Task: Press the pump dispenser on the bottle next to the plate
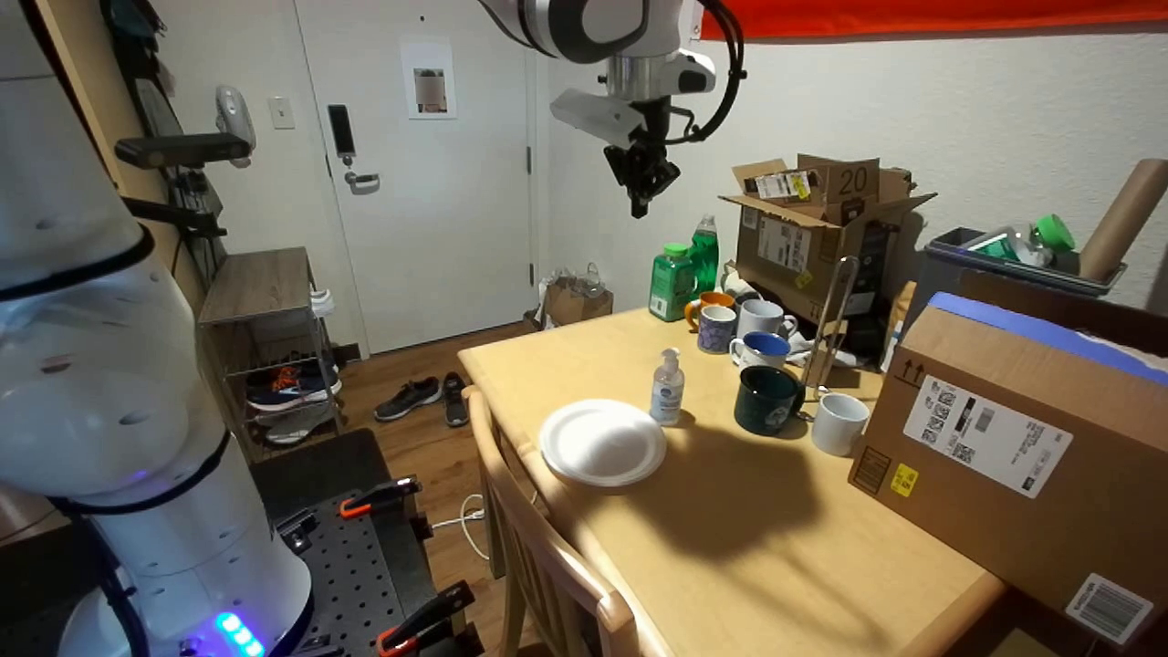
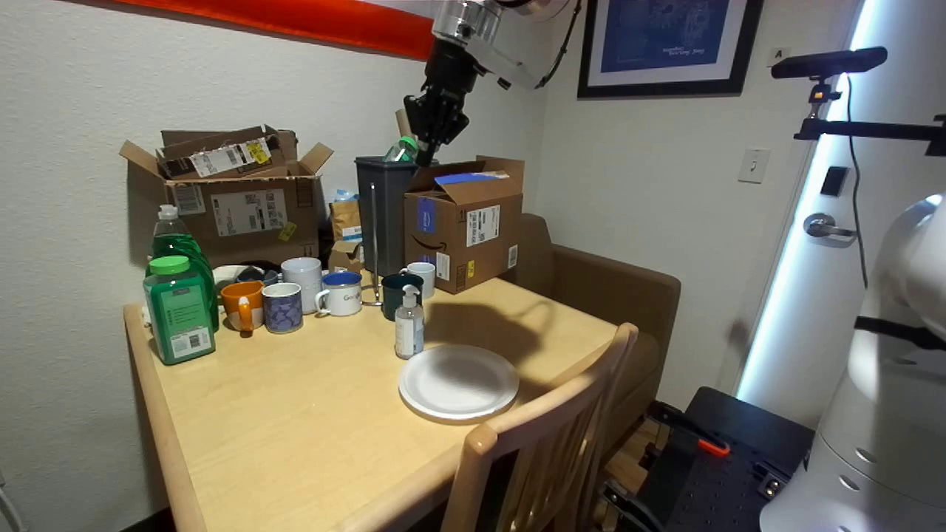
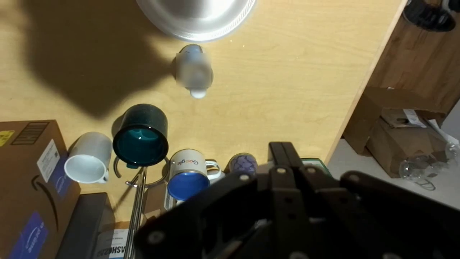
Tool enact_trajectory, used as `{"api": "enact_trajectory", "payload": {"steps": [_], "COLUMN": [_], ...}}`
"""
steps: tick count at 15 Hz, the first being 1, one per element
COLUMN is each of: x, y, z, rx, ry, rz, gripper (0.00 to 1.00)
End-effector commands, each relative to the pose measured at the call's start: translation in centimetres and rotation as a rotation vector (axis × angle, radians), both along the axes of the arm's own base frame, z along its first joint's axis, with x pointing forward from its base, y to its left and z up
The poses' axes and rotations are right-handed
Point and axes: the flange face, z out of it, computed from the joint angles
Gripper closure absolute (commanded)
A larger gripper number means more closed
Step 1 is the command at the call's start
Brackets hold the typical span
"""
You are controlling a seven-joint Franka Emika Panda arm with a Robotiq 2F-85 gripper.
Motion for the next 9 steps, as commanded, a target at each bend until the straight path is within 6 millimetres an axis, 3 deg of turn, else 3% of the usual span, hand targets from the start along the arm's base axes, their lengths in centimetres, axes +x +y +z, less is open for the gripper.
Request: {"api": "enact_trajectory", "payload": {"steps": [1, 9], "x": [0.8, 0.7], "y": [-0.3, 0.1], "z": [-0.7, -2.0], "rx": [-0.009, 0.001], "ry": [0.007, 0.035], "rz": [0.014, 0.016], "gripper": [1.0, 0.99]}}
